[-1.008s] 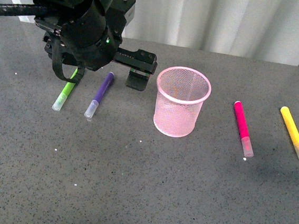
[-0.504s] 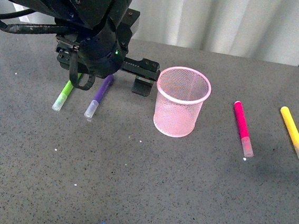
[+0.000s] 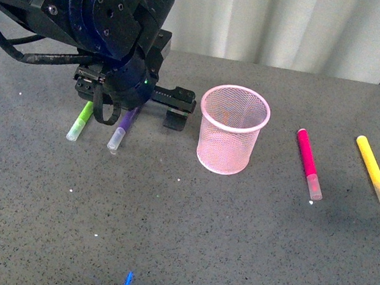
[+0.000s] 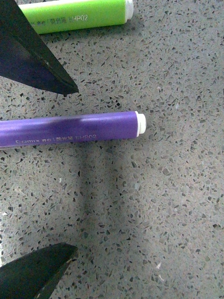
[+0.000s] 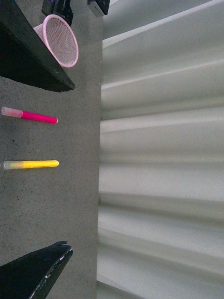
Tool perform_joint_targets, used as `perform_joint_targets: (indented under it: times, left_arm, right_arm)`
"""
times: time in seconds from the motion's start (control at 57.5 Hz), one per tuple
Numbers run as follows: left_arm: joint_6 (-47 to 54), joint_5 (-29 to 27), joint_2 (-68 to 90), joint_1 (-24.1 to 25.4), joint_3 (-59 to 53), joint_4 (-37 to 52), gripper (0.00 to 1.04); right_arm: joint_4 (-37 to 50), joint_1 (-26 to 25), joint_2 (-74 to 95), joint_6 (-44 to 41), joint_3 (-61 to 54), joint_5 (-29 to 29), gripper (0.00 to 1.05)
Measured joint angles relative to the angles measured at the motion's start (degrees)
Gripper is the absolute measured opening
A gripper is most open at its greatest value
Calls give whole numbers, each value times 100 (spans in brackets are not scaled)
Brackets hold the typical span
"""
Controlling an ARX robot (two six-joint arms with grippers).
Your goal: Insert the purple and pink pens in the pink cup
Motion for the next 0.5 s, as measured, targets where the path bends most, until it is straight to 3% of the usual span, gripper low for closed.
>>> perform_joint_targets:
  times: [0.296, 0.504]
  left_arm:
    - [68, 22, 157, 4, 4, 308, 97]
    - [127, 33, 190, 15, -28, 516, 64]
  right_arm:
    - [0, 0, 0, -2, 0, 2, 98]
    - [0, 0, 0, 0, 0, 2, 98]
